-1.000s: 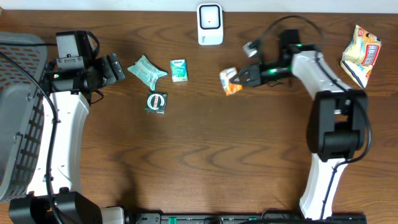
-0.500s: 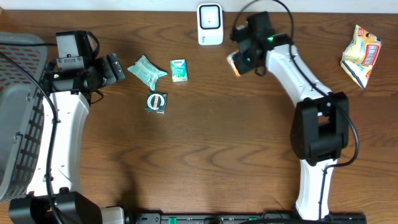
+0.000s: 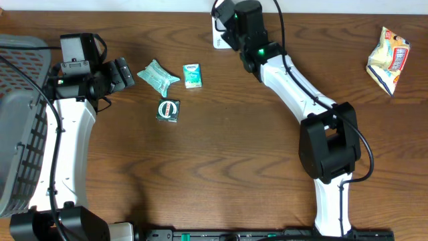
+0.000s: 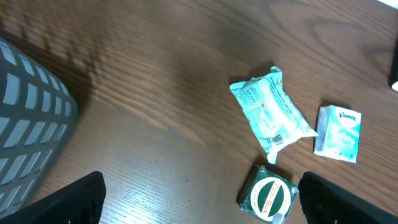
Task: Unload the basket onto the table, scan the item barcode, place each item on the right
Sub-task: 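Hold the orange pack up under the scanner with right gripper, then carry the orange pack to the right edge beside the snack bag, release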
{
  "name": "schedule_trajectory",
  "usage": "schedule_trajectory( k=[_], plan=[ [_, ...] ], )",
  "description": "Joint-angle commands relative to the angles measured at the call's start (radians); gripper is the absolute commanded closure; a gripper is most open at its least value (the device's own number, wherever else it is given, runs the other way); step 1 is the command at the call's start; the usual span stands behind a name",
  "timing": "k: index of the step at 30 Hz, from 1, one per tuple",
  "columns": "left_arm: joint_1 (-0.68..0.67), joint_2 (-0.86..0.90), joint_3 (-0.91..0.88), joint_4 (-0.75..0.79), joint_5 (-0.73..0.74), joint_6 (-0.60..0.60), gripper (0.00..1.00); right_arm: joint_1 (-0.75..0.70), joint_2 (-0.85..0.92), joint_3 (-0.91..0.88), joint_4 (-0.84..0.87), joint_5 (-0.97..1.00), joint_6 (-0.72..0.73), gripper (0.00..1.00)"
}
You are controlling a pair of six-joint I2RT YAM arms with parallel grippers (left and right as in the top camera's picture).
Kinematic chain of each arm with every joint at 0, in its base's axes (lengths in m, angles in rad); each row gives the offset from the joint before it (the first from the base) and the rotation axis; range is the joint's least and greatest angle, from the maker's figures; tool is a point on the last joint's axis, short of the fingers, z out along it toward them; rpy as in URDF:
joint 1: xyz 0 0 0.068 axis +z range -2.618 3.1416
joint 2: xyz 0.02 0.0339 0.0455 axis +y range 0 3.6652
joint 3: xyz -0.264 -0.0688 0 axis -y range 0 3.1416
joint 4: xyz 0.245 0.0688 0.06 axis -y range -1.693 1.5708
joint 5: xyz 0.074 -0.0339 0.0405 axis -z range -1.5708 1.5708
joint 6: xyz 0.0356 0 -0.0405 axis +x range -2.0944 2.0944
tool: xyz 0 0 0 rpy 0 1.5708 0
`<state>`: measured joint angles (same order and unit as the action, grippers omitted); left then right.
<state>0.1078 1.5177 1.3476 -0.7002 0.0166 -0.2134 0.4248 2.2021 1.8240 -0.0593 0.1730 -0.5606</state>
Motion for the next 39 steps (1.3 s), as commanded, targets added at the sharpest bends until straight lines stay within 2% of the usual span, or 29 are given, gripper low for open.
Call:
schedule_trajectory(
  k=[1, 5, 10, 20, 29, 39],
  plan=[
    [0.003, 0.006, -0.005, -0.003, -0.006, -0.008, 0.03, 0.003, 0.003, 0.014, 0.043, 0.001, -0.200, 0.99],
    [0.003, 0.006, -0.005, -0.003, -0.006, -0.008, 0.02, -0.013, 0.040, 0.014, 0.153, 0.009, -0.319, 0.99],
    [0.003, 0.006, -0.005, -0.003, -0.006, -0.008, 0.03, -0.035, 0.119, 0.048, 0.283, 0.008, -0.277, 0.99],
    [0.003, 0.006, -0.005, -0.003, -0.006, -0.008, 0.02, -0.034, 0.331, 0.369, 0.136, 0.009, -0.294, 0.99],
    [0.003, 0.006, -0.005, -0.003, -0.006, -0.008, 0.02, -0.031, 0.340, 0.380, 0.052, 0.012, -0.349, 0.99],
    [0.003, 0.006, -0.005, -0.003, -0.006, -0.009, 0.03, -0.030, 0.335, 0.380, -0.005, 0.013, -0.290, 0.99]
  ],
)
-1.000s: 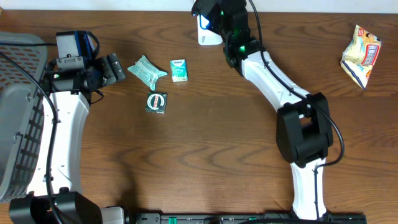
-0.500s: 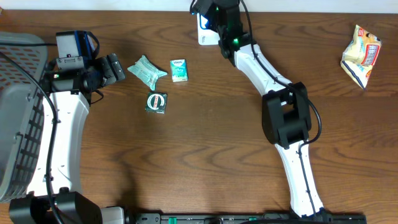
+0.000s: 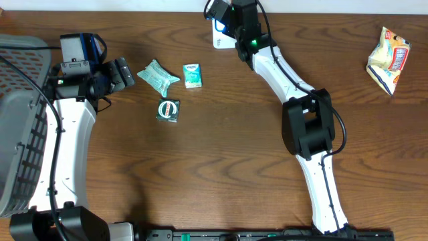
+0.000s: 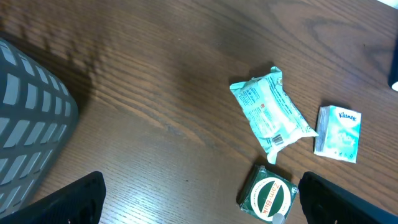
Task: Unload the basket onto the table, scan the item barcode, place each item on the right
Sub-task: 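Carry the orange pack to the right edge beside the snack bag, release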
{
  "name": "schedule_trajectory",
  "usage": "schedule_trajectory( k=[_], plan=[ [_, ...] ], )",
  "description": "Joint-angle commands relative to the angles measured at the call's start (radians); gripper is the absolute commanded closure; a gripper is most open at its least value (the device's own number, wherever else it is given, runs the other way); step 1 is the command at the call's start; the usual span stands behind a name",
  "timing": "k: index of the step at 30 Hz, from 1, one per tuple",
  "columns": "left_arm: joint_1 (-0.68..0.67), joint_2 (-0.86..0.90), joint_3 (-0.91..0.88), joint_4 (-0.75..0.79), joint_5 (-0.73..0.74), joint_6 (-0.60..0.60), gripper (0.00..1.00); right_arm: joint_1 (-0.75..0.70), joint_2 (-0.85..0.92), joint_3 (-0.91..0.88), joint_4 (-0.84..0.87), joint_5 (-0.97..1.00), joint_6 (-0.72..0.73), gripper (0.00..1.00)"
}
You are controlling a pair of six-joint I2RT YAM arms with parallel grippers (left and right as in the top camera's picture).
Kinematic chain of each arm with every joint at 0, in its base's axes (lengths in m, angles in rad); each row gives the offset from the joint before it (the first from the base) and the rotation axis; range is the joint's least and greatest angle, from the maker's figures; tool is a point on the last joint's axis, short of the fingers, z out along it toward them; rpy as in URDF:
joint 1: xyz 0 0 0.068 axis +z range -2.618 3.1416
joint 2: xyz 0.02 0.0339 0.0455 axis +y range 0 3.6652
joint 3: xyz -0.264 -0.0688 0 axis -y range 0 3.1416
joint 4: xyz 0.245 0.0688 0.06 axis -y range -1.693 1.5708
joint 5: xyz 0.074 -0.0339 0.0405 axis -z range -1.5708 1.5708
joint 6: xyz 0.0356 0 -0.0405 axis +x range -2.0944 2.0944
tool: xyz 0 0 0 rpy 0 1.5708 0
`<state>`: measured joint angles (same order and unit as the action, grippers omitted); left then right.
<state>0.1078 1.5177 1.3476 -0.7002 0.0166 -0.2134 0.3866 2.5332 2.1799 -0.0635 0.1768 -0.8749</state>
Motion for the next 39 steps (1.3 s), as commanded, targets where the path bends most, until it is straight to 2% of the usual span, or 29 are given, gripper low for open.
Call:
schedule_trajectory(
  k=[1, 5, 9, 14, 20, 25, 33, 39],
  plan=[
    [0.003, 0.006, -0.005, -0.003, -0.006, -0.008, 0.02, 0.008, -0.001, 0.024, -0.001, 0.008, 0.026, 0.99],
    [0.003, 0.006, -0.005, -0.003, -0.006, -0.008, 0.02, 0.005, -0.042, 0.024, -0.006, 0.017, 0.051, 0.99],
    [0.003, 0.006, -0.005, -0.003, -0.006, -0.008, 0.02, -0.015, -0.114, 0.024, -0.024, 0.086, 0.179, 0.99],
    [0.003, 0.006, -0.005, -0.003, -0.006, -0.008, 0.02, -0.071, -0.207, 0.024, -0.150, 0.218, 0.293, 0.99],
    [0.003, 0.006, -0.005, -0.003, -0.006, -0.008, 0.02, -0.208, -0.243, 0.024, -0.414, 0.358, 0.410, 0.99],
    [0.003, 0.006, -0.005, -0.003, -0.006, -0.008, 0.02, -0.360, -0.240, 0.023, -0.632, 0.363, 0.484, 0.99],
    [0.003, 0.006, -0.005, -0.003, -0.006, -0.008, 0.02, -0.590, -0.240, 0.015, -0.778, 0.330, 0.559, 0.99],
    [0.003, 0.006, -0.005, -0.003, -0.006, -0.008, 0.02, -0.715, -0.240, -0.002, -0.820, 0.288, 0.634, 0.99]
  ],
)
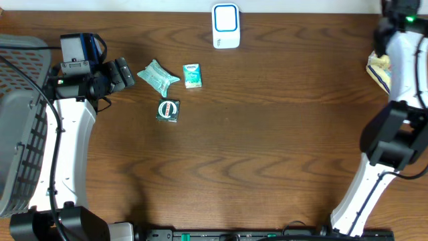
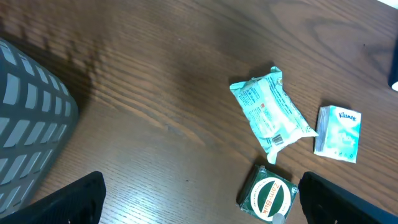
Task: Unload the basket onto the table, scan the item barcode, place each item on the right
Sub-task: 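Carry the orange pack to the right edge beside the snack bag, release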
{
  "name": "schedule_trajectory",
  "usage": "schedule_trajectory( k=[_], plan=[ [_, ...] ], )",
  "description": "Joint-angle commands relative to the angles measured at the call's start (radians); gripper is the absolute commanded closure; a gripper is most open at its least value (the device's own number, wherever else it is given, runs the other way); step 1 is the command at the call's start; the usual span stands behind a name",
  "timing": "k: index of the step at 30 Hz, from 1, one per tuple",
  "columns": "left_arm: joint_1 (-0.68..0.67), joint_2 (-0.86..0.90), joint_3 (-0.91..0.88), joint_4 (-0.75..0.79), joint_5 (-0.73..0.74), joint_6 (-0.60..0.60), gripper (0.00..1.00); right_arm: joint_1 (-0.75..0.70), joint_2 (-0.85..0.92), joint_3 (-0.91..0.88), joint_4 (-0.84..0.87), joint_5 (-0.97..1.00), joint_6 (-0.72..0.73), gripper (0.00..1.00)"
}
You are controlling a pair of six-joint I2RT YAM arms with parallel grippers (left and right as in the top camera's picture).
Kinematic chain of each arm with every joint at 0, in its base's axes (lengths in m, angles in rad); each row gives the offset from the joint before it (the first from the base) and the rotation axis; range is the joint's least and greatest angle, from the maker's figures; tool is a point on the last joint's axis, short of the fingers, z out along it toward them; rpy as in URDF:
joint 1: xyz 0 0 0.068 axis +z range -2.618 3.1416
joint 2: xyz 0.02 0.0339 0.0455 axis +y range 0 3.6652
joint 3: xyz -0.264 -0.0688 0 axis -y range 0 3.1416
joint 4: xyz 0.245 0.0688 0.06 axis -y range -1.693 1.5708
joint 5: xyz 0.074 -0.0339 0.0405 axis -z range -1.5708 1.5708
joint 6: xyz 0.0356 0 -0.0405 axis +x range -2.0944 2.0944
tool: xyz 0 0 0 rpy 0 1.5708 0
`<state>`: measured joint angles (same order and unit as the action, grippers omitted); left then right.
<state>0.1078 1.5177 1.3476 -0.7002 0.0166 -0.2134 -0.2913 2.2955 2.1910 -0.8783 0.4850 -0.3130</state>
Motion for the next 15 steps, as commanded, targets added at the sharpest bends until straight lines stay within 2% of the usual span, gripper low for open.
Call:
schedule_trajectory(
  k=[1, 8, 15],
  plan=[
    [0.003, 0.006, -0.005, -0.003, -0.006, -0.008, 0.02, -0.056, -0.002, -0.016, -0.010, -0.021, 0.089, 0.99],
    [0.003, 0.006, -0.005, -0.003, -0.006, -0.008, 0.02, -0.180, -0.002, -0.069, -0.035, -0.031, 0.229, 0.99],
    [0.003, 0.006, -0.005, -0.003, -0.006, -0.008, 0.02, -0.269, -0.002, -0.141, -0.014, -0.314, 0.246, 0.99]
  ],
)
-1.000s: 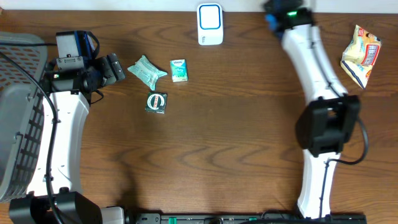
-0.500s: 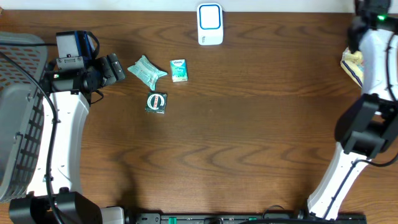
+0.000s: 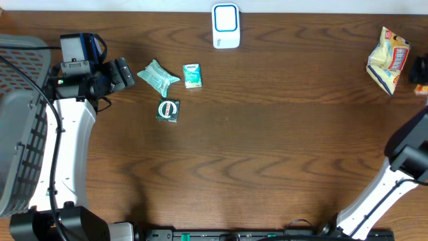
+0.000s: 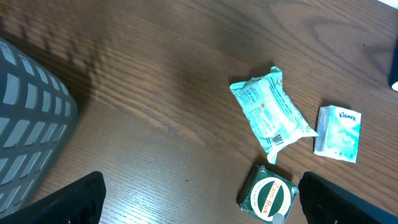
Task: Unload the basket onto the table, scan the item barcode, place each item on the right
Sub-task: 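Carry the orange pack to the right edge beside the snack bag, release, then move the right gripper back toward the scanner and centre items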
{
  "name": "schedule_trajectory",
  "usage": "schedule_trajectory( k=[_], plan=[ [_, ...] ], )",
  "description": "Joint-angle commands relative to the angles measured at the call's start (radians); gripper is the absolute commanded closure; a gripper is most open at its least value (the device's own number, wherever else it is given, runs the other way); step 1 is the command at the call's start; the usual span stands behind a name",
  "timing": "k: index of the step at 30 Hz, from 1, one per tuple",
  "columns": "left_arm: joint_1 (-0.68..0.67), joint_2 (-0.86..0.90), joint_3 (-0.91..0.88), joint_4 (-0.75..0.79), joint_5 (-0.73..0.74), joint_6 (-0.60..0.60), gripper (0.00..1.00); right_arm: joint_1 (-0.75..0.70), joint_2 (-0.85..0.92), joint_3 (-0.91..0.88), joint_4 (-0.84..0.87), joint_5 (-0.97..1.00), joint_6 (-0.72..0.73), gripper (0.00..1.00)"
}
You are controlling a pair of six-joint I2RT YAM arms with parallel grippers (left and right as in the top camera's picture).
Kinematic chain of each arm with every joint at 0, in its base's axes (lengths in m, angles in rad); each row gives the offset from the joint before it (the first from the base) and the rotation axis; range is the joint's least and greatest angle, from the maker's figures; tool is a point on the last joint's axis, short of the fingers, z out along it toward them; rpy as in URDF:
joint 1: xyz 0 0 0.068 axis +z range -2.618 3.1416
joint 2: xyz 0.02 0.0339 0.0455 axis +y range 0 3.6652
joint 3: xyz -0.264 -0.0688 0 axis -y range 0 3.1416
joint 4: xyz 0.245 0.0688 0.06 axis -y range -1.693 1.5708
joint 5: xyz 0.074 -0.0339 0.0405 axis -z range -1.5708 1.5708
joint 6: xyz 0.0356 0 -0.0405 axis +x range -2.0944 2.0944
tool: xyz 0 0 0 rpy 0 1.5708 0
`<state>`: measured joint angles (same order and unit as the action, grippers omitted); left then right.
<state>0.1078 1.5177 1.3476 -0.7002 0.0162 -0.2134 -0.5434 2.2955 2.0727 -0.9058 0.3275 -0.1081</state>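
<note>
The white scanner [image 3: 226, 25] stands at the table's back edge. A teal wipes pack [image 3: 158, 75] [image 4: 272, 115], a small Kleenex pack [image 3: 192, 75] [image 4: 338, 133] and a green Zam-Buk tin [image 3: 168, 110] [image 4: 268, 199] lie at the left. My left gripper [image 3: 120, 73] [image 4: 199, 208] hangs open just left of them, holding nothing. A yellow snack bag [image 3: 386, 59] lies at the far right. Only a dark bit of my right gripper [image 3: 420, 72] shows at the frame's right edge beside the bag; its fingers are hidden.
A grey mesh basket [image 3: 17, 127] [image 4: 31, 137] fills the left edge of the table. The right arm's white links [image 3: 401, 167] rise along the right border.
My right arm's wrist was at the top right corner over the snack bag; now it sits lower, at the right edge beside the bag. The left arm and the items have not moved.
My right gripper was at the scanner, and stayed there with the arm stretched out. Then it stood at the far right over the snack bag, leaving the scanner uncovered. Now it is almost out of frame beside the bag. The left gripper stayed open and still throughout.
</note>
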Motion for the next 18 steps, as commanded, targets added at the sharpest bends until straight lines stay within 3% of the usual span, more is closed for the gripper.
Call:
schedule_trajectory(
  k=[1, 10, 18],
  plan=[
    [0.003, 0.006, -0.005, -0.003, -0.006, -0.008, 0.02, -0.026, -0.002, -0.034, 0.026, -0.204, 0.042, 0.99],
    [0.003, 0.006, -0.005, -0.003, -0.006, -0.008, 0.02, -0.034, -0.002, -0.201, 0.172, -0.279, 0.192, 0.99],
    [0.003, 0.006, -0.005, -0.003, -0.006, -0.008, 0.02, -0.008, -0.002, -0.250, 0.261, -0.514, 0.193, 0.99]
  ],
)
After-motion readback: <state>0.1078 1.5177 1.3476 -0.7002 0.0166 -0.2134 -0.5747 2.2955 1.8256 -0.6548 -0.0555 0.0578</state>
